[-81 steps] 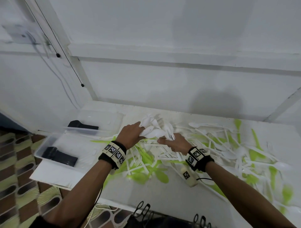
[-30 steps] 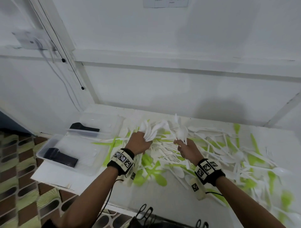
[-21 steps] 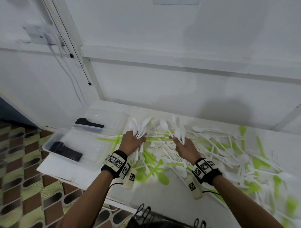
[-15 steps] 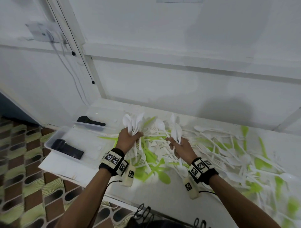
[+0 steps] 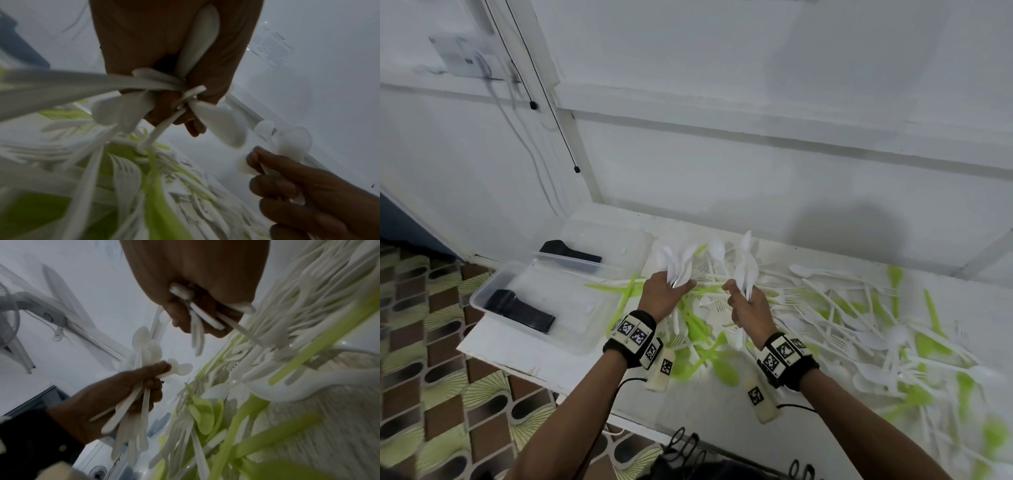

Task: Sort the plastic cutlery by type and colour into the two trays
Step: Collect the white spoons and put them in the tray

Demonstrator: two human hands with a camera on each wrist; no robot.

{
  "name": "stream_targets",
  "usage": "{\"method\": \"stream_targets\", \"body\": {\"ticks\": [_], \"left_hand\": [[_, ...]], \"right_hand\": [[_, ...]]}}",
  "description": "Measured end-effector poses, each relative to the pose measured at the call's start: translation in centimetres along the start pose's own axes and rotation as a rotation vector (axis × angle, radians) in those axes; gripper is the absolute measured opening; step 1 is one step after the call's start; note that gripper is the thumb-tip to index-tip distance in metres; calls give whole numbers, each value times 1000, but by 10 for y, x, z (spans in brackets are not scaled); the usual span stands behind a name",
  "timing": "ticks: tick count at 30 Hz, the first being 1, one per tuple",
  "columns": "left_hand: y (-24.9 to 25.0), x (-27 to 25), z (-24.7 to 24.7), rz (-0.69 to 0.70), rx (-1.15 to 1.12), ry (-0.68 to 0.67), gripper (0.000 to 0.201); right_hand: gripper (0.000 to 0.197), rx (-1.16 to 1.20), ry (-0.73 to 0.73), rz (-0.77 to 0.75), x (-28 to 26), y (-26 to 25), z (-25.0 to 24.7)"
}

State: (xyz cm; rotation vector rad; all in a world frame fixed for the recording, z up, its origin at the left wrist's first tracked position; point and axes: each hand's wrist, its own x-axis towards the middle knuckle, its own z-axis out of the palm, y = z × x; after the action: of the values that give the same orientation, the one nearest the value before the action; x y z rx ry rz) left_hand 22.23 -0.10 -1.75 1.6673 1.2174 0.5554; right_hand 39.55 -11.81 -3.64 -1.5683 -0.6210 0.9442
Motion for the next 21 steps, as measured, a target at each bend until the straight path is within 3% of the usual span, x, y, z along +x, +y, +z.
{"method": "stream_targets", "body": {"ticks": [3,5,7,10,13,18,21], "left_hand": [[-8,-2,-4,24,163,-42,39],[-12,-5,-10,30,263,-39,26],[-20,-9,-21,68,352,-19,26],[-38,-21,-37,114,493,-13,34],[-50,-34,-47,74,580,-44,37],[-61,-40,-48,32,740,-100,60],[-58,-43,-42,73,849,-107,49]], "right_hand": [[49,-106,62,-51,5,3,-9],[50,-273,27,-134,4,6,-12],[45,-378,-38,-160,1,10,-9],[29,-336,-98,-143,-2,13,-1],[25,-245,-85,-76,1,16,5],[20,-194,-104,-23,3,15,9],[21,-196,-111,-13,3,14,7]]}}
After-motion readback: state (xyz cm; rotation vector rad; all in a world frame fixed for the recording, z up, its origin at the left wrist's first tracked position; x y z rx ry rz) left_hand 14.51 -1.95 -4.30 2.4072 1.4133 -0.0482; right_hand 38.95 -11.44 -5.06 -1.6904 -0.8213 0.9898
